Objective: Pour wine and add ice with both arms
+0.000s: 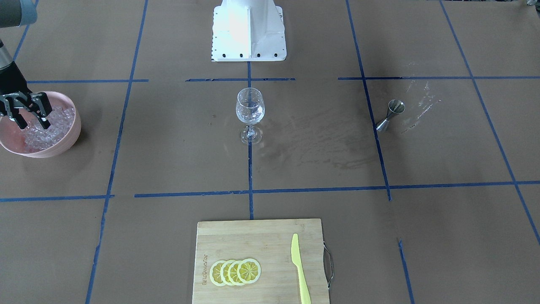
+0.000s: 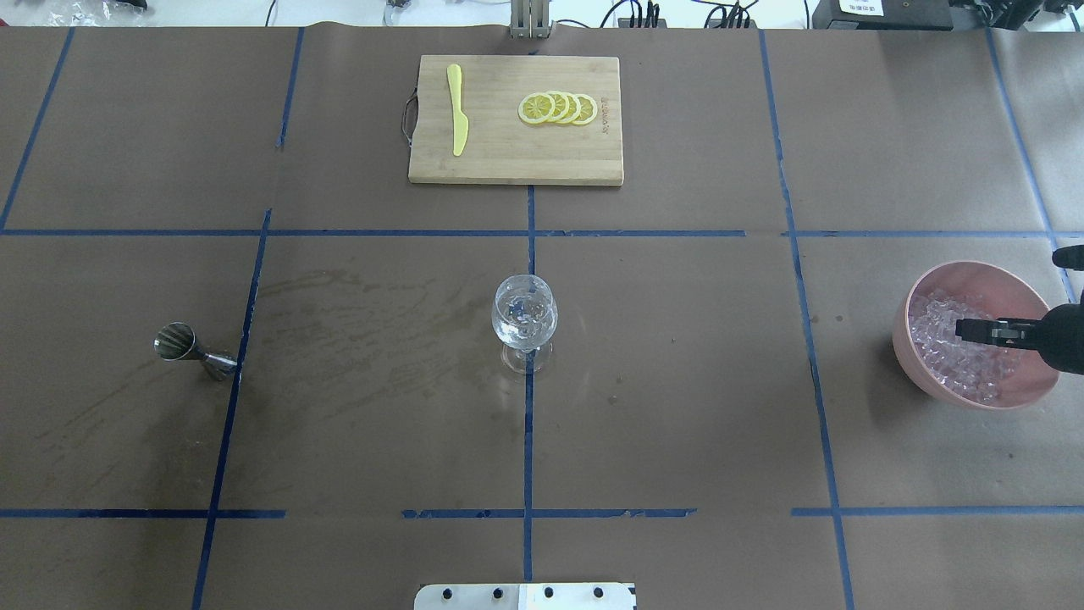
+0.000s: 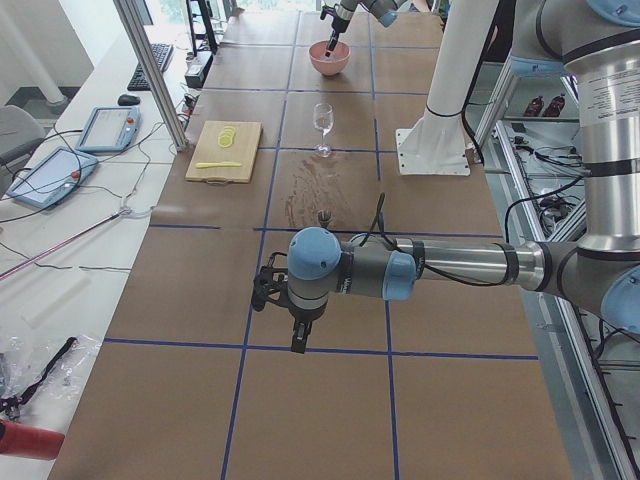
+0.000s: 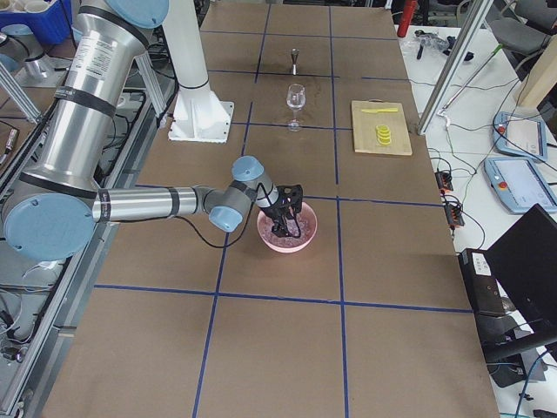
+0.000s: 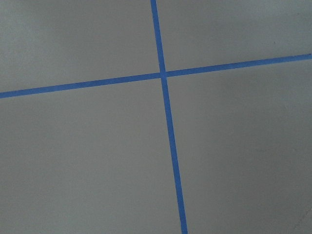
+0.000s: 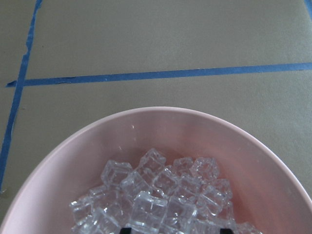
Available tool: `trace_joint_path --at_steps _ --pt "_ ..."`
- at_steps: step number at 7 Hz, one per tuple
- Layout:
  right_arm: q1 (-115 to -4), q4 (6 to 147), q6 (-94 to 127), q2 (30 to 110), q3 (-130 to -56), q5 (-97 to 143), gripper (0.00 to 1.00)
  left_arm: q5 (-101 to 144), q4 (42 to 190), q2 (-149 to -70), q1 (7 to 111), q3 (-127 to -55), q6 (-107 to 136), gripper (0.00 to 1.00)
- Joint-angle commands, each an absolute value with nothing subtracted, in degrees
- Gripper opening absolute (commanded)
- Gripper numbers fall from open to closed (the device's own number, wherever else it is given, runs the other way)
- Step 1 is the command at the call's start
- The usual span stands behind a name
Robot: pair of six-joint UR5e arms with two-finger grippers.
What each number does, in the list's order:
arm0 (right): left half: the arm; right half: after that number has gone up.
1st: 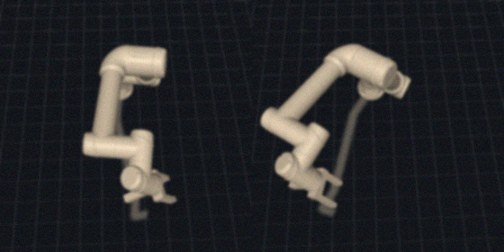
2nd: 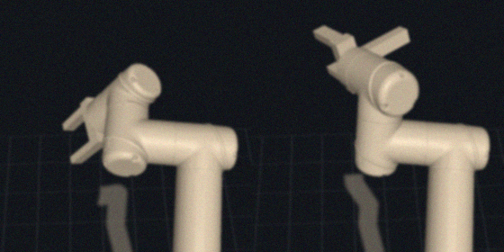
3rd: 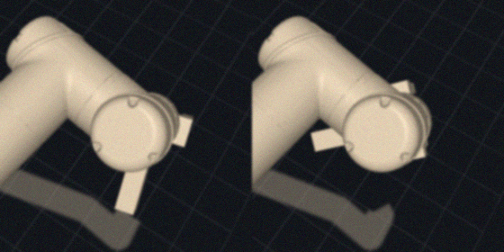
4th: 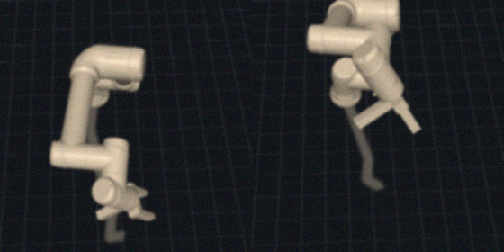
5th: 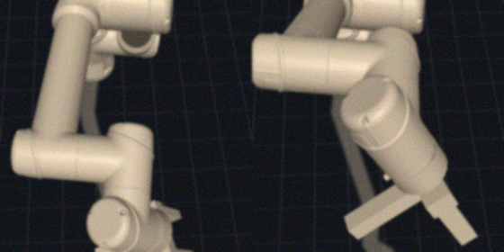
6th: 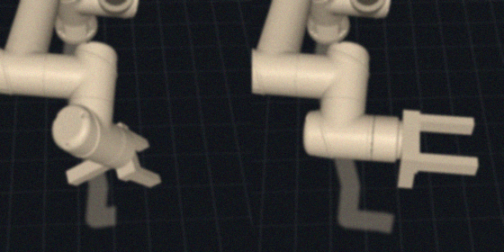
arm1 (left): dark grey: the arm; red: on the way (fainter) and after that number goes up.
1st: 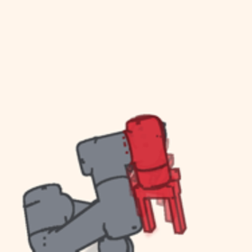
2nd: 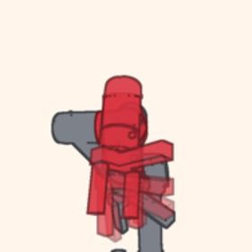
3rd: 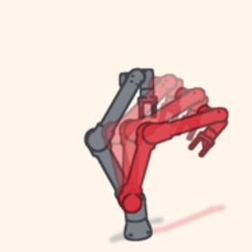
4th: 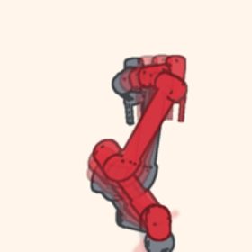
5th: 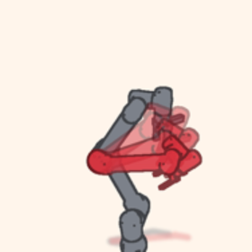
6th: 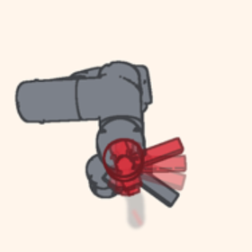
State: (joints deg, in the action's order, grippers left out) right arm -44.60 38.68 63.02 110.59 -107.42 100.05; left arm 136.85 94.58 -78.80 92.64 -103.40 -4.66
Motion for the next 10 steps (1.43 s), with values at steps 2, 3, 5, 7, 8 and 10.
trace_joint_path --at_steps 2,3,5,7,8,10 --pt "-43.77 38.67 62.93 111.09 -107.58 100.46 0.41 136.85 94.75 -78.84 92.64 -103.36 -4.66 1.0" --pt "-43.77 38.67 62.58 111.09 -107.75 100.46 0.11 136.85 95.44 -78.84 92.64 -103.27 -4.66 1.0" --pt "-44.03 38.76 61.79 111.01 -110.02 100.98 0.0 136.85 95.54 -78.84 92.64 -103.18 -4.66 1.0" --pt "-47.34 39.46 57.51 110.31 -113.72 107.72 0.0 136.76 95.54 -79.19 92.64 -103.18 -4.75 1.0" --pt "-48.76 39.55 53.04 109.69 -115.38 110.36 0.0 136.67 95.45 -79.19 92.64 -103.18 -4.75 1.0" --pt "-51.67 51.75 52.73 100.0 -119.93 115.74 0.0 136.32 95.45 -79.19 92.64 -103.01 -5.01 1.0"
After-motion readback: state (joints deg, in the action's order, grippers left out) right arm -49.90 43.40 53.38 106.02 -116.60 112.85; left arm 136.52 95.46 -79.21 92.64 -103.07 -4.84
